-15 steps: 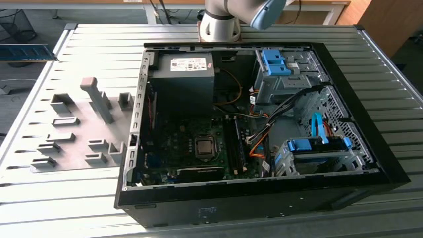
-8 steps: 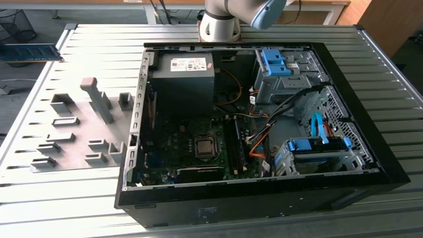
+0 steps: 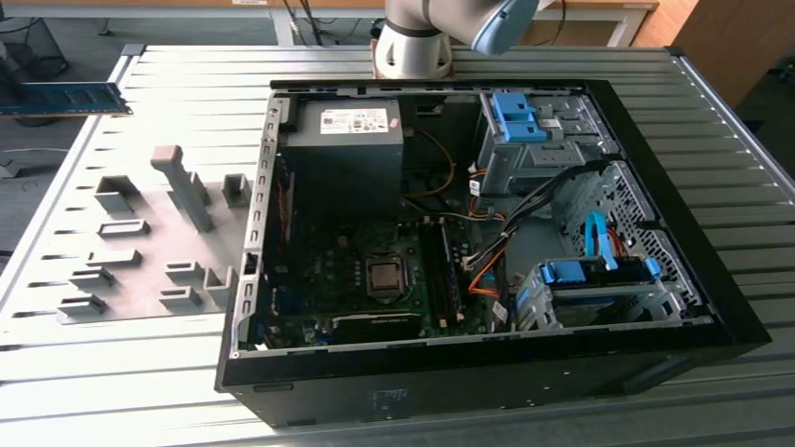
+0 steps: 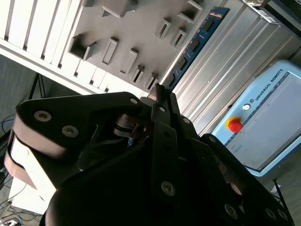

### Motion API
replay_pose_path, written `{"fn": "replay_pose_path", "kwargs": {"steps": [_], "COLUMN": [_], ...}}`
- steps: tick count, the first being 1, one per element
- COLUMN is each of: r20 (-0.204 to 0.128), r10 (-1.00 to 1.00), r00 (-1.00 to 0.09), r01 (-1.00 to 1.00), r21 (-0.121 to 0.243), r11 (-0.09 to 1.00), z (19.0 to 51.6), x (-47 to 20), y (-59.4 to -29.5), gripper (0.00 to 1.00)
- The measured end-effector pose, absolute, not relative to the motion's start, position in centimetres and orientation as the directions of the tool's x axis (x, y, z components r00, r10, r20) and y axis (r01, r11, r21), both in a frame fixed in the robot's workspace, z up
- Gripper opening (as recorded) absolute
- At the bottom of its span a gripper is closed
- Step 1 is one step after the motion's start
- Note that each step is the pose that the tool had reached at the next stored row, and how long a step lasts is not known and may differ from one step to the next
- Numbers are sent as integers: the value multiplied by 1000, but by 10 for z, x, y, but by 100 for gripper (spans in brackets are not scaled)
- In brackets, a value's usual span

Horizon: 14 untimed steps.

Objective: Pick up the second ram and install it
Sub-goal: 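Pick up the second ram and move it above second insertion slot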

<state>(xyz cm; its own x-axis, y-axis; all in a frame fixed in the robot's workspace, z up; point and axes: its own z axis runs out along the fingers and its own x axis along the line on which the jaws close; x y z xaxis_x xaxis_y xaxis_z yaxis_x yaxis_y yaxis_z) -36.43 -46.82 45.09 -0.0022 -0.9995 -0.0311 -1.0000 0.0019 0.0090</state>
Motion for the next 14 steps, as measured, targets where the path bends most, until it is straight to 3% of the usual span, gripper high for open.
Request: {"fn": "replay_pose_path", "kwargs": {"steps": [14], "r20": [-31], "r10": [-1000], "r00": [-2], "r01": [-1000], "r21": [9], "r11": [2], "z": [451], "x": [-350], "y": [-468], "gripper": [14]}}
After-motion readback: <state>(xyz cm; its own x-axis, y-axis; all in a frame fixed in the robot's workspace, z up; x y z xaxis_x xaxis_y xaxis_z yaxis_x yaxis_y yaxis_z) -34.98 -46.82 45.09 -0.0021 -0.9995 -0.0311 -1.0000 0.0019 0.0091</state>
